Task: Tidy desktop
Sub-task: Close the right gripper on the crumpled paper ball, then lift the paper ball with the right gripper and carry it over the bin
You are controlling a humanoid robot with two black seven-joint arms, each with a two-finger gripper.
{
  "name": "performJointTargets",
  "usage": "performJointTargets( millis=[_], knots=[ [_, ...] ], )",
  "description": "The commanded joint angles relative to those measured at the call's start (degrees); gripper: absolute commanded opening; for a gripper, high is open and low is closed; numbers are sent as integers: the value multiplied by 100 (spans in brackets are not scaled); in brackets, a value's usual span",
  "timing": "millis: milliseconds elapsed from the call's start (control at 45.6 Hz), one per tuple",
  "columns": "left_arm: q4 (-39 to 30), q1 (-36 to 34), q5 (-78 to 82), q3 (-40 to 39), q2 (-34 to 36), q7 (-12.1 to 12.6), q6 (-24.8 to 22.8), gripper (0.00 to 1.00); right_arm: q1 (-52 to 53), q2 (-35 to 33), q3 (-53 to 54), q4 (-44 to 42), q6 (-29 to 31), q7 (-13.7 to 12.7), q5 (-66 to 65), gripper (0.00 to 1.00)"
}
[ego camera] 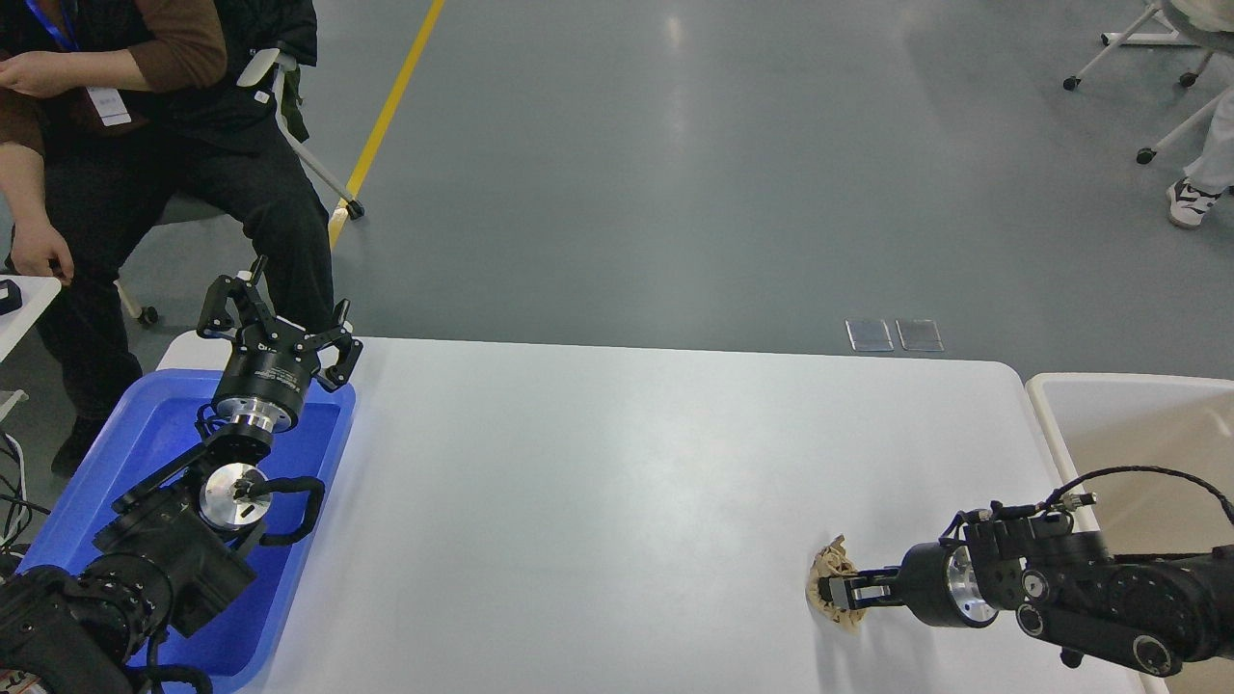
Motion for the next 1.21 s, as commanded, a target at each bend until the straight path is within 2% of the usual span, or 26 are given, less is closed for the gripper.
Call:
performJointTargets(
  millis=[0, 219, 527, 724, 1009, 1185],
  knots=[
    [0, 0, 1, 0, 0, 0, 0, 100, 0, -164, 294, 108, -20, 42, 51, 0],
    [0, 0, 1, 0, 0, 0, 0, 100, 141, -674, 875, 863, -11, 209, 156, 0],
    [0, 0, 1, 0, 0, 0, 0, 100, 413, -1983, 1824, 2253, 68, 455, 850, 0],
    [0, 0, 1, 0, 0, 0, 0, 100, 861, -2239, 2167, 2332, 322, 614, 1632, 0],
    [0, 0, 1, 0, 0, 0, 0, 100, 1801, -2520, 2299, 2192, 674, 622, 3064, 0],
    [0, 0, 1, 0, 0, 0, 0, 100, 2066, -2652, 2290, 1981, 762, 614, 3478, 0]
  ],
)
